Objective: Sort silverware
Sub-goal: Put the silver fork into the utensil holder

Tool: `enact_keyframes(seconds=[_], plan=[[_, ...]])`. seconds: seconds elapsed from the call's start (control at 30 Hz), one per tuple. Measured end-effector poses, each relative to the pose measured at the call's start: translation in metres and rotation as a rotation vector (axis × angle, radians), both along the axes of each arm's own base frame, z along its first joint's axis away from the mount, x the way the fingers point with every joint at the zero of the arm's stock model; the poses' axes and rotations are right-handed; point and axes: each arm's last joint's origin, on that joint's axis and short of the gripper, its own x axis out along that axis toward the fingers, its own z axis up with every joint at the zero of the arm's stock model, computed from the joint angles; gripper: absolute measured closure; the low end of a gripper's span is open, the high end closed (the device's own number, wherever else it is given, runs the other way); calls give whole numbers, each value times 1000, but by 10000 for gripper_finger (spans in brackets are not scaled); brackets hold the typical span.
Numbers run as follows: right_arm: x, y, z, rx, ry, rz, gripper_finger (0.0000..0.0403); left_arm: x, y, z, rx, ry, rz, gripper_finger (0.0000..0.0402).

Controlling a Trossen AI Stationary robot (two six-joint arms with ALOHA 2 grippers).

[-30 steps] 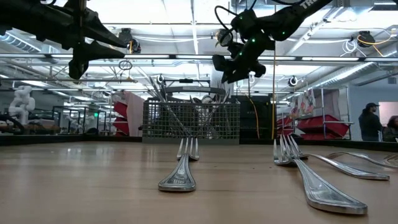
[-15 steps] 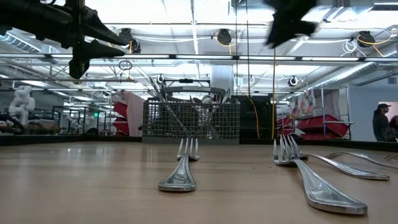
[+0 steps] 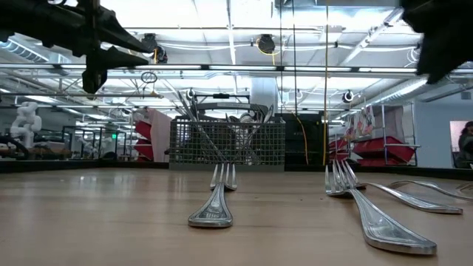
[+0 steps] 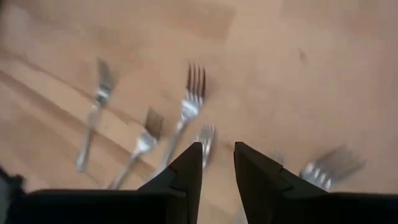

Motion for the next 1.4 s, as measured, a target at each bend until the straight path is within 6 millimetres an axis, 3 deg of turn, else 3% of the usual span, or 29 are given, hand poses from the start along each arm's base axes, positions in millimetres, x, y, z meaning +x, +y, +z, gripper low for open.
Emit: enact_keyframes(seconds=[0.1, 0.23, 0.33, 0.5, 0.8, 0.97, 1.4], plan=[[1, 25, -8, -28, 72, -60, 329, 0, 0, 0, -6, -1, -6, 297], [-4, 50, -5, -58, 300, -106, 338, 0, 0, 0, -26, -5, -5, 297], [5, 72, -10, 20, 422, -76, 334, 0, 0, 0, -27, -5, -7, 297], [24, 93, -30, 68, 449, -137, 306, 0, 0, 0, -27, -5, -7, 297], [43, 83, -58, -13, 587, -244, 243, 0, 0, 1, -56, -26, -2, 297], [44, 75, -67, -48, 616, -272, 252, 1, -1, 2, -60, -34, -10, 297], [30, 58, -128, 34, 571, -269, 284, 1, -1, 2, -85, -37, -11, 297]])
